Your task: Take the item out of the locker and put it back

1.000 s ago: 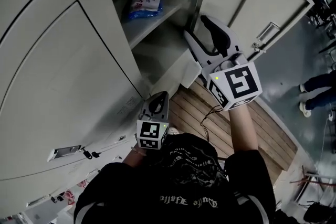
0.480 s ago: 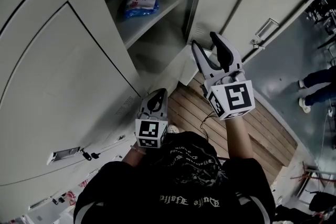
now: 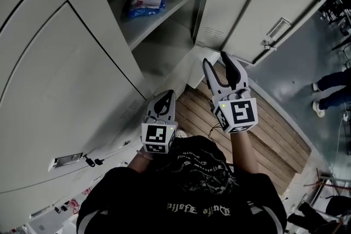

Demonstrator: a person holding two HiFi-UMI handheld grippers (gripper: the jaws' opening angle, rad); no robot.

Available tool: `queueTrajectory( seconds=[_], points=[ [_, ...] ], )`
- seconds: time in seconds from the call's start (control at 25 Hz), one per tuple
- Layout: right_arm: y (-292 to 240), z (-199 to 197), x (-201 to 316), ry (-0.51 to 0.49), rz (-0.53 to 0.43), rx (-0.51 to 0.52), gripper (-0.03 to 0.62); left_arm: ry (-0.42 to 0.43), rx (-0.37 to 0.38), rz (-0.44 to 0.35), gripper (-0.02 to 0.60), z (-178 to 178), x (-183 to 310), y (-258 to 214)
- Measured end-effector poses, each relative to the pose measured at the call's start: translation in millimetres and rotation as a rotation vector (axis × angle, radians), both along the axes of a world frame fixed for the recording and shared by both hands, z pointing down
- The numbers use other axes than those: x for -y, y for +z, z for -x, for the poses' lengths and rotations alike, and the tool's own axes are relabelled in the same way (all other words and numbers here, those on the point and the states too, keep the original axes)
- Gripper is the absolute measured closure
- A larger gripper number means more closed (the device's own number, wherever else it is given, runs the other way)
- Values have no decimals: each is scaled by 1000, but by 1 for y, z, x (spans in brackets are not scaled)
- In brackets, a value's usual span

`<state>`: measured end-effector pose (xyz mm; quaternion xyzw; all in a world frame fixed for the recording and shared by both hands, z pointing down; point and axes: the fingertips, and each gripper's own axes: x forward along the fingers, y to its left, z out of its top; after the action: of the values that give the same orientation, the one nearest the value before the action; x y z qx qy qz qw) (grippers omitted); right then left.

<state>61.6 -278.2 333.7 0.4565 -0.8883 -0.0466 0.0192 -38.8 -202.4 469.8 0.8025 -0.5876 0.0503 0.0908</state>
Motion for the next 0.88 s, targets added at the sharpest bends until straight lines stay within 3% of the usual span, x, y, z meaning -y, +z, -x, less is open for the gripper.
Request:
queueTrajectory(
  seconds=[0.88],
  points=[
    [95,-23,-39,94,194,0,379,-18,-2,-20,575,-4,-6,-3]
  ],
)
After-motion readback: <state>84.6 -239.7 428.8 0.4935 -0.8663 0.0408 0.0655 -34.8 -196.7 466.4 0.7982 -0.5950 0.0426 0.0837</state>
